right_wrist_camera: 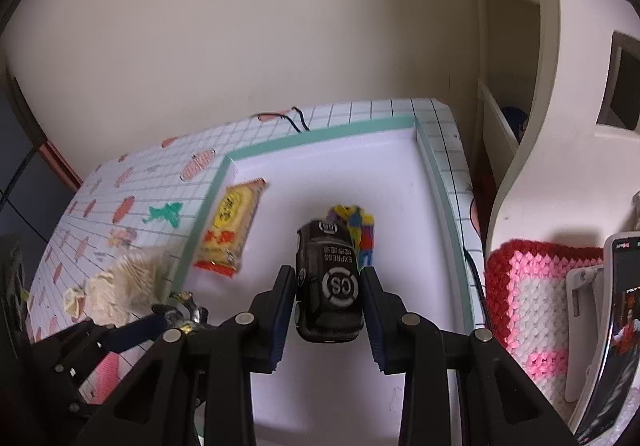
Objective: Organize objects
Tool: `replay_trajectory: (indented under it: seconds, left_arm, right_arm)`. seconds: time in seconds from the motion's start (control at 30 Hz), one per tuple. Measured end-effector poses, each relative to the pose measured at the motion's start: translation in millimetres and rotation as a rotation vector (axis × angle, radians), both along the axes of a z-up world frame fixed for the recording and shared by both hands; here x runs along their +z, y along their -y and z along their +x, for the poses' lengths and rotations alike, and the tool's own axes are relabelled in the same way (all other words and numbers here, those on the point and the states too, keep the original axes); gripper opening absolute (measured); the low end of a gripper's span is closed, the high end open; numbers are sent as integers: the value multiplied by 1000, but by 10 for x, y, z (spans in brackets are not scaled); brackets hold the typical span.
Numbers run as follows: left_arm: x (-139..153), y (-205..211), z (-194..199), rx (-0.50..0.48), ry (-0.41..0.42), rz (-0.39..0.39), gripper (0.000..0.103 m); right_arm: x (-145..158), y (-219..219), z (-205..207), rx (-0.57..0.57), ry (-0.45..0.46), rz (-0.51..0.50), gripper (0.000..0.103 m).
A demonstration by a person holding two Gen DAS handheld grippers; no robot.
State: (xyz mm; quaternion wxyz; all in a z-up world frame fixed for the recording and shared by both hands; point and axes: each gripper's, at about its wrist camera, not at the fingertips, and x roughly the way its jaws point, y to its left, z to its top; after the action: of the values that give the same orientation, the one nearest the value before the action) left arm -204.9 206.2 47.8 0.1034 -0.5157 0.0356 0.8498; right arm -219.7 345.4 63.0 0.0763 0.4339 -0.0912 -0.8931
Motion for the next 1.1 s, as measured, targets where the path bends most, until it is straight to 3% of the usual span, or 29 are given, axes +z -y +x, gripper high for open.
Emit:
replay_trajectory:
  seconds: [0.57, 1.1]
  left_arm:
    - [-183, -88, -83, -16, 17, -73, 70]
    - [-257, -143, -85, -36, 49, -67, 70]
  right_arm:
    - [-211, 2, 3, 39, 75, 66, 35]
    - [-216, 38, 6, 55, 85, 80, 36]
